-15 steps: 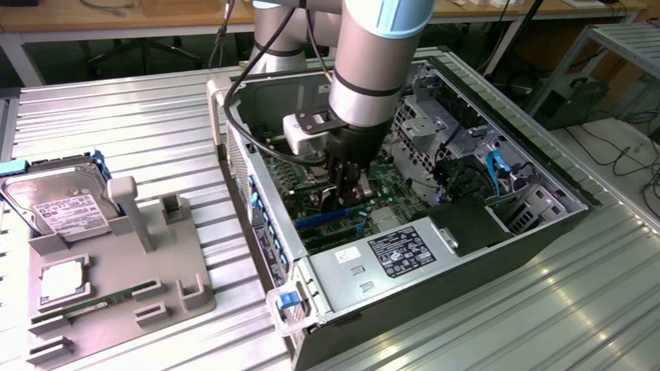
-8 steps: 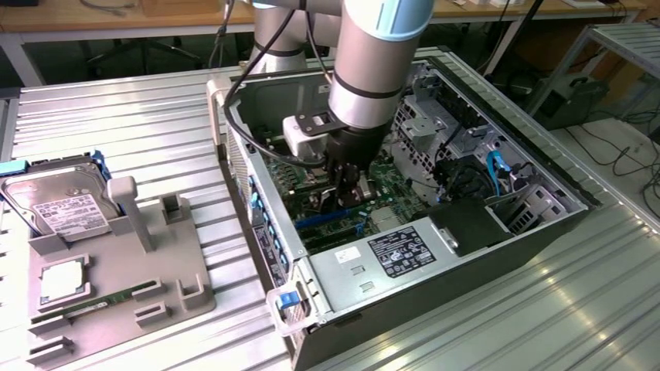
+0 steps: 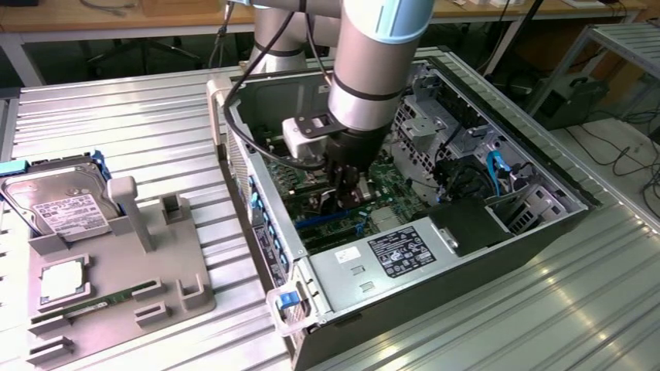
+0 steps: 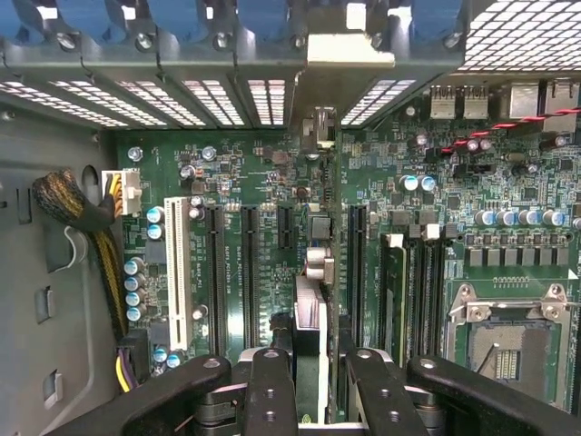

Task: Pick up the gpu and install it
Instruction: 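Insert the gpu into the slot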

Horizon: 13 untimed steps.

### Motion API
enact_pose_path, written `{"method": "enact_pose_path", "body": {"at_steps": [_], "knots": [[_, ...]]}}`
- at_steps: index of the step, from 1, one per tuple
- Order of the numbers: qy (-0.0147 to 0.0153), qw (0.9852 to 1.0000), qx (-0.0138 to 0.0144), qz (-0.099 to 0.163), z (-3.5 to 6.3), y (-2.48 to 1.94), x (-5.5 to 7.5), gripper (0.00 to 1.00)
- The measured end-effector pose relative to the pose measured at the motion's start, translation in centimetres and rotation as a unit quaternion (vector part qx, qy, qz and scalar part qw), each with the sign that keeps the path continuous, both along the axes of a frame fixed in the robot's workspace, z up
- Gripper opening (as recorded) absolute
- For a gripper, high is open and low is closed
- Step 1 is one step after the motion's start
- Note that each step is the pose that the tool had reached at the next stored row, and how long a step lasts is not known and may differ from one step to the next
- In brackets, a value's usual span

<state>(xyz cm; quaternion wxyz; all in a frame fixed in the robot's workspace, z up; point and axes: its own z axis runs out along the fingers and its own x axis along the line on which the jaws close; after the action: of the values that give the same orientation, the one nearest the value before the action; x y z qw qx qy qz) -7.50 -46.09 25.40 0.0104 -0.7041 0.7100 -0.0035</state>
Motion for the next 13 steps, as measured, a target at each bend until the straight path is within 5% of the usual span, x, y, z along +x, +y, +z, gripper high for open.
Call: {"method": "enact_pose_path", "body": {"at_steps": [13], "knots": [[0.0000, 1.0000, 0.0000, 0.001, -0.51, 0.31, -0.51, 0.27]]}}
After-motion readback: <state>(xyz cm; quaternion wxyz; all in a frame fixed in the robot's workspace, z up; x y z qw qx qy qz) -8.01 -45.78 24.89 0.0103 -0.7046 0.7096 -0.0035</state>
